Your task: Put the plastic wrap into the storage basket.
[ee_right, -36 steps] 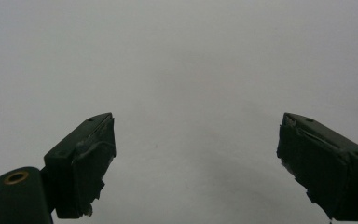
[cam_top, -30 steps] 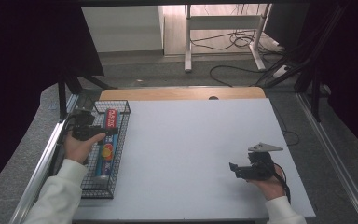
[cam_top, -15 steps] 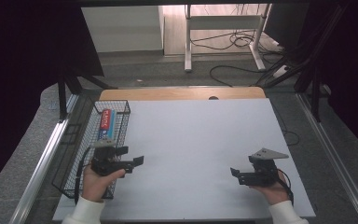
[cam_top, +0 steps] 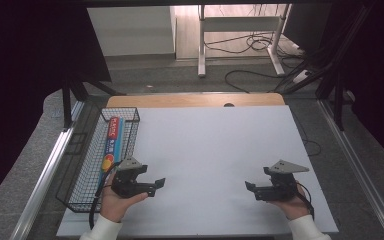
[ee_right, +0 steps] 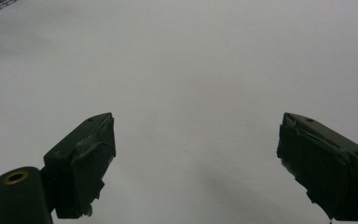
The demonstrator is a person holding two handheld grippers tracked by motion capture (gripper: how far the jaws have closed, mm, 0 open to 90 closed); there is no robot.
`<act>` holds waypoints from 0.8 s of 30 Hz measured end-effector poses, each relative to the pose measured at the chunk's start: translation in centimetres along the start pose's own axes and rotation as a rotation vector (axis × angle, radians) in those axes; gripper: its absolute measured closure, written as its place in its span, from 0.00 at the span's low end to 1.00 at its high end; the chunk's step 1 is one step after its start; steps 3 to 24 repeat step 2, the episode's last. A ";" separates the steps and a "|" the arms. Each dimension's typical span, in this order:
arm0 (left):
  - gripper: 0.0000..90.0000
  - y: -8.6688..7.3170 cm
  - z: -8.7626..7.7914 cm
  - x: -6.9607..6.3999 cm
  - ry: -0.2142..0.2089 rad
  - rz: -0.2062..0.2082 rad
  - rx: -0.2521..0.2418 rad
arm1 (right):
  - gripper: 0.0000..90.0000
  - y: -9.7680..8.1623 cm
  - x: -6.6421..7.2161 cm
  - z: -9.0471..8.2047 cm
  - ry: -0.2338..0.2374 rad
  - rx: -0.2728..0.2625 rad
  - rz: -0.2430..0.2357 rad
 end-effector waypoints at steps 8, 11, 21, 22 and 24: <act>0.17 -0.1 0.0 0.2 0.010 -0.002 0.006 | 0.13 0.0 -0.1 0.1 -0.005 0.002 0.001; 0.17 -0.1 0.0 0.2 0.010 -0.002 0.006 | 0.13 0.0 -0.1 0.1 -0.005 0.002 0.001; 0.17 -0.1 0.0 0.2 0.010 -0.002 0.006 | 0.13 0.0 -0.1 0.1 -0.005 0.002 0.001; 0.17 -0.1 0.0 0.2 0.010 -0.002 0.006 | 0.13 0.0 -0.1 0.1 -0.005 0.002 0.001; 0.17 -0.1 0.0 0.2 0.010 -0.002 0.006 | 0.13 0.0 -0.1 0.1 -0.005 0.002 0.001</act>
Point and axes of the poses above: each handheld gripper's, and its own axes: z roughly forward along the jaws, y roughly out of its top, x roughly to its left, the point moved 3 cm from there along z, roughly forward along the jaws, and after that the axes turned 11 degrees about -y, right-handed, at the moved point
